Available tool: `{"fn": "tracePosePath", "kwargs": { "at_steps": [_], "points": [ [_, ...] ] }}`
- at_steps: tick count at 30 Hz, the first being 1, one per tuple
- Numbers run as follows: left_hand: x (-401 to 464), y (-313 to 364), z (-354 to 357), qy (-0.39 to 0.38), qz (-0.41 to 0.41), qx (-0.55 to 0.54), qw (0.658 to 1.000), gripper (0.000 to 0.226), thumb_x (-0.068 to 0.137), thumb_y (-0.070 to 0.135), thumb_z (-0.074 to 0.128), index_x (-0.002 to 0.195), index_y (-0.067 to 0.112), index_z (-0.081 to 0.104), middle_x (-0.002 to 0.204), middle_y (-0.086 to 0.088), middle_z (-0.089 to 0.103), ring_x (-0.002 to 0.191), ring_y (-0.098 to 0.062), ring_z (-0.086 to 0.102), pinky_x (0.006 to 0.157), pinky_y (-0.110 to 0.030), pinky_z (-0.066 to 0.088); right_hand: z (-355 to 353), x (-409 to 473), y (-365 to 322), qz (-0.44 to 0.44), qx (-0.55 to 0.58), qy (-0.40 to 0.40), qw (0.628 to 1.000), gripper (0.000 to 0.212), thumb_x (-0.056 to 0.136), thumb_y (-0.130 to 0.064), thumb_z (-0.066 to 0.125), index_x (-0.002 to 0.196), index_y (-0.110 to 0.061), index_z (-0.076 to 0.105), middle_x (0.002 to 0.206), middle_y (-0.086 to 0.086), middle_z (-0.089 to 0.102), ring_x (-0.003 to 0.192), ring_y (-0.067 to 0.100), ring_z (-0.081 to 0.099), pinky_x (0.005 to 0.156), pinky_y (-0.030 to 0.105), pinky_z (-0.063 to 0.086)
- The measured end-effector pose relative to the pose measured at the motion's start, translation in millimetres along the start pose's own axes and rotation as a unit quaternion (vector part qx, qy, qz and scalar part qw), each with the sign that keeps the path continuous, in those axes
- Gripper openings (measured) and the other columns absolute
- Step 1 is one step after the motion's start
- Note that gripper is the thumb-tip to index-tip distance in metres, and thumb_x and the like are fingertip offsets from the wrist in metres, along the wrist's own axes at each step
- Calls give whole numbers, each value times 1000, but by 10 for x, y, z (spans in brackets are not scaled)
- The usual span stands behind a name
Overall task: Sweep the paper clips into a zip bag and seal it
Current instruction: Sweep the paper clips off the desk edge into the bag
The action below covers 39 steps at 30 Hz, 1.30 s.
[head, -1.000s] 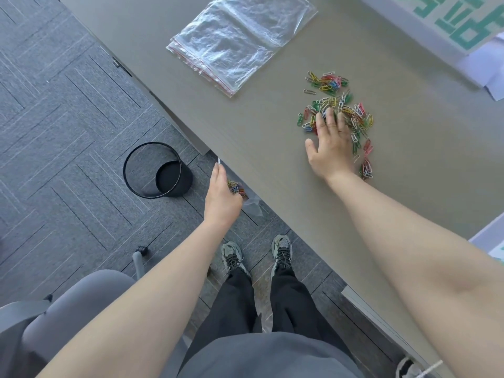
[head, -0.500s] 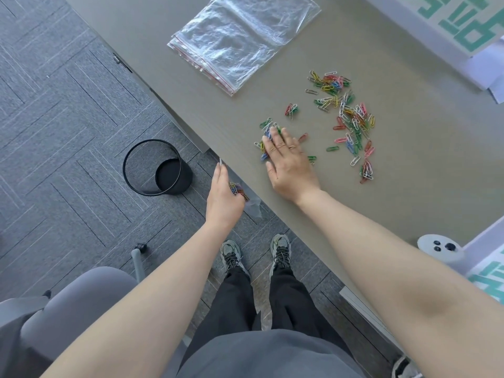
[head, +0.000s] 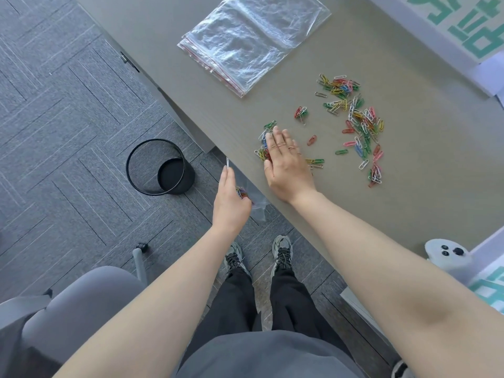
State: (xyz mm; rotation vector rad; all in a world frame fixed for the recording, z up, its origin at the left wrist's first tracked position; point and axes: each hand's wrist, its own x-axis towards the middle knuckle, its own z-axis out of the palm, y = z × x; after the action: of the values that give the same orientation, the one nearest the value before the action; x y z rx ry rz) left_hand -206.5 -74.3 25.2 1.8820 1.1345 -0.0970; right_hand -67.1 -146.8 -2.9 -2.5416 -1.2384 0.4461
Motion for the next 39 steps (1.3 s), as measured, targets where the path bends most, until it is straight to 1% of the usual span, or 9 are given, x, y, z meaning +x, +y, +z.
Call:
{"fn": "tracePosePath", "kwargs": {
  "at_steps": [5, 8, 14, 17, 20, 22, 26, 32, 39],
  "points": [
    [31, -26, -4, -1, 7, 5, 1000, 76, 87, 2, 49, 153, 17, 13, 160, 6, 10, 139, -6, 24, 89, -5, 18, 100, -65, -142, -18, -1, 14, 1000, 57, 97, -26, 29, 149, -5, 26, 158, 14, 20, 147, 30, 14, 120, 41, 8],
    [47, -47, -14, 0, 11, 8, 1000, 75, 88, 3, 50, 152, 15, 14, 160, 4, 11, 143, -7, 16, 95, -7, 13, 135, -92, -226, -32, 0, 15, 999, 57, 97, -27, 26, 149, -6, 27, 158, 13, 22, 147, 28, 16, 120, 40, 11],
    [48, -79, -63, -1, 11, -4, 1000, 78, 86, 3, 52, 153, 15, 14, 160, 4, 10, 143, -4, 14, 96, -3, 10, 185, -125, -320, -85, 16, 11, 996, 56, 96, -24, 23, 149, -7, 30, 157, 11, 25, 146, 27, 19, 120, 41, 14],
    [31, -73, -96, 1, 12, -11, 1000, 77, 86, 2, 51, 152, 16, 14, 160, 5, 10, 141, -5, 20, 93, -5, 15, 102, -160, -253, -49, 67, 59, 995, 56, 95, -17, 25, 149, -6, 28, 158, 12, 22, 148, 24, 14, 121, 38, 11],
    [21, -70, -114, -4, 12, -20, 1000, 77, 86, 1, 51, 153, 17, 14, 160, 7, 10, 138, -4, 24, 86, 0, 17, 69, -297, -147, 9, 90, 82, 993, 56, 94, -15, 24, 148, -2, 27, 158, 14, 22, 147, 25, 14, 121, 38, 11],
    [32, -71, -116, -3, 13, -18, 1000, 77, 87, 2, 51, 153, 18, 14, 160, 8, 10, 138, -4, 24, 86, -1, 17, 118, -401, -120, 11, 76, 72, 994, 56, 94, -17, 25, 148, 0, 27, 157, 16, 22, 147, 26, 15, 120, 40, 12],
    [55, -74, -118, -7, 14, -18, 1000, 78, 87, 4, 53, 153, 18, 14, 160, 8, 10, 141, -6, 21, 96, -10, 19, 241, -459, -140, 20, 20, 48, 998, 57, 95, -20, 29, 149, -2, 25, 158, 15, 20, 147, 26, 13, 121, 41, 9],
    [77, -96, -112, -4, 21, -7, 1000, 78, 86, 5, 55, 152, 16, 15, 160, 6, 11, 142, -5, 17, 97, -8, 15, 277, -468, -250, 4, -8, 31, 999, 60, 95, -26, 23, 150, -3, 21, 159, 13, 17, 148, 25, 11, 121, 38, 3],
    [104, -141, -135, 1, 29, -16, 999, 77, 85, 3, 53, 152, 12, 17, 160, 1, 14, 144, -6, 13, 105, -10, 10, 392, -484, -431, -25, -13, 23, 999, 58, 96, -24, 24, 150, -4, 22, 158, 13, 19, 147, 25, 15, 120, 38, 6]
  ]
}}
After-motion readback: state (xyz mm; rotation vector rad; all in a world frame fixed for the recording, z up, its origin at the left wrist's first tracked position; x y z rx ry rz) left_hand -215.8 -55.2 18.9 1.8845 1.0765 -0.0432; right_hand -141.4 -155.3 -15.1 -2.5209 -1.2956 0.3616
